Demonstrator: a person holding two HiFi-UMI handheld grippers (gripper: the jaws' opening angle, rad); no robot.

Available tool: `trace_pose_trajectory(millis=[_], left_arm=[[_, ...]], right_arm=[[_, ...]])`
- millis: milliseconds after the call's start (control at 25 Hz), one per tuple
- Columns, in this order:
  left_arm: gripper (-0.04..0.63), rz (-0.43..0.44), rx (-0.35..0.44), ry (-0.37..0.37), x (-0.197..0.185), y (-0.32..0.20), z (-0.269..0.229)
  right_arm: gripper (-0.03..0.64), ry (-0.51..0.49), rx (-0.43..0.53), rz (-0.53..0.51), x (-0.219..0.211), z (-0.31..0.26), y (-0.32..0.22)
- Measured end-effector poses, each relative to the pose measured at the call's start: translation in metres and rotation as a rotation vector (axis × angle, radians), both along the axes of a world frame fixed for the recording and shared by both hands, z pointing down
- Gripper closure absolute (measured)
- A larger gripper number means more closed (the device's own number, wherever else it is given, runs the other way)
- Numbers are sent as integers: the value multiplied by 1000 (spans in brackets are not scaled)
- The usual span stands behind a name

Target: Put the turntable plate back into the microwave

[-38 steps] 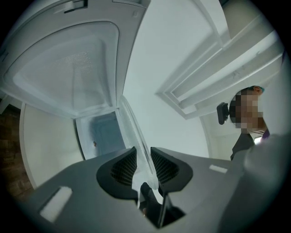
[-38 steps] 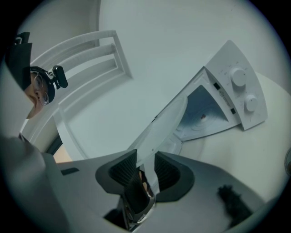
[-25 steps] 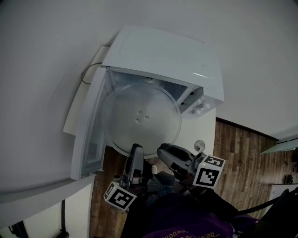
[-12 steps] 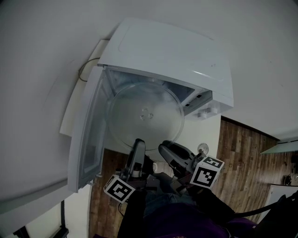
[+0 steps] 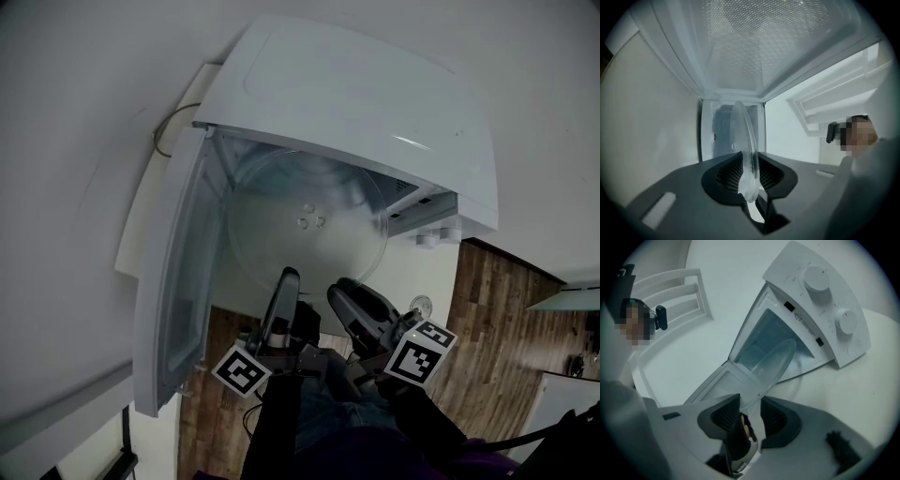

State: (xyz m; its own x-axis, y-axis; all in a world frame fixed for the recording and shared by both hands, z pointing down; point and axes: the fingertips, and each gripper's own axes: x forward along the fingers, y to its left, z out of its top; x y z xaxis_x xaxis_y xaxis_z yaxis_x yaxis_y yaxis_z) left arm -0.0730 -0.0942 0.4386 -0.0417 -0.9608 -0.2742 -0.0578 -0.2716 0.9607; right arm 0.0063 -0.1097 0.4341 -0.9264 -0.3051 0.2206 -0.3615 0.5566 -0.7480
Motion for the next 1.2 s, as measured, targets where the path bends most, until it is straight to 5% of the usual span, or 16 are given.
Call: trace_pose_trajectory(millis=[640,840,1200], left_arm=[[508,-52,35,132,-22,-41,23],[508,-39,48,95,-27,-55,25],[506,-38,82,107,-35,-84,28]], right_arm=[[463,153,83,37,-9,13,-32],[465,249,167,15,-7,17,-34],[465,218,171,44,-22,26,-57]])
